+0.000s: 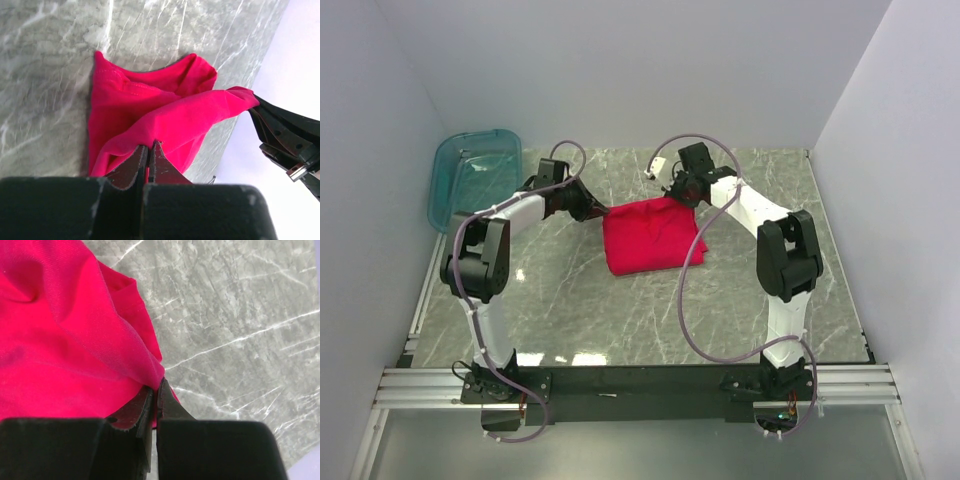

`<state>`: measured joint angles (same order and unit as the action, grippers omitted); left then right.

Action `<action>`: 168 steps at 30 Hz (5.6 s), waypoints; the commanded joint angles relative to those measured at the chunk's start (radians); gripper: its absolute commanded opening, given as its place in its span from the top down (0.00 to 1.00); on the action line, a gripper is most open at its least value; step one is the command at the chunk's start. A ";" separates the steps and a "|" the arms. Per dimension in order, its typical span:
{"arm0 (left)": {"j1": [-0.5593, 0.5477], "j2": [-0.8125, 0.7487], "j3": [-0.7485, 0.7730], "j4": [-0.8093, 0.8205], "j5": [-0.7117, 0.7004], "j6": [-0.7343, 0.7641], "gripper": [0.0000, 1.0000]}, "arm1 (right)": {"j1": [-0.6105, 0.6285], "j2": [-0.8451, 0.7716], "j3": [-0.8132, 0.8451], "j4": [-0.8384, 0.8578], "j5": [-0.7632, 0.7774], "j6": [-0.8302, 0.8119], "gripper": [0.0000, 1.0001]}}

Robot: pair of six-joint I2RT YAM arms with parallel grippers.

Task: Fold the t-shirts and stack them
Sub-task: Fold the tshirt, then neatly place the folded tshirt to the corner

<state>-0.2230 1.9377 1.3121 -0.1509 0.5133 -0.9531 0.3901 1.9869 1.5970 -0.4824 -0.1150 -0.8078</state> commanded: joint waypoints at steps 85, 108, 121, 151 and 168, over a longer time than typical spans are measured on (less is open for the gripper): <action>-0.019 -1.181 -0.605 0.073 -0.398 0.407 0.24 | -0.200 -0.004 -0.238 -0.058 -0.383 0.923 0.13; -0.021 -1.539 -0.752 -0.131 -0.340 0.260 0.24 | -0.480 -0.065 -0.175 -0.260 -0.209 0.667 1.00; -0.021 -1.525 -0.792 -0.088 -0.291 0.240 0.25 | -0.781 0.073 0.181 -0.403 0.021 0.253 0.12; -0.012 -1.364 -0.550 -0.308 -0.586 0.384 0.01 | -0.766 -1.289 -0.782 0.076 0.164 0.886 0.04; -0.012 -1.433 -0.577 -0.351 -0.553 0.396 0.01 | -0.767 -1.379 -0.867 0.067 0.118 0.815 0.02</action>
<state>-0.2386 0.5087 0.7303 -0.5030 -0.0467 -0.5823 -0.3737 0.6083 0.7307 -0.4347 0.0086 0.0101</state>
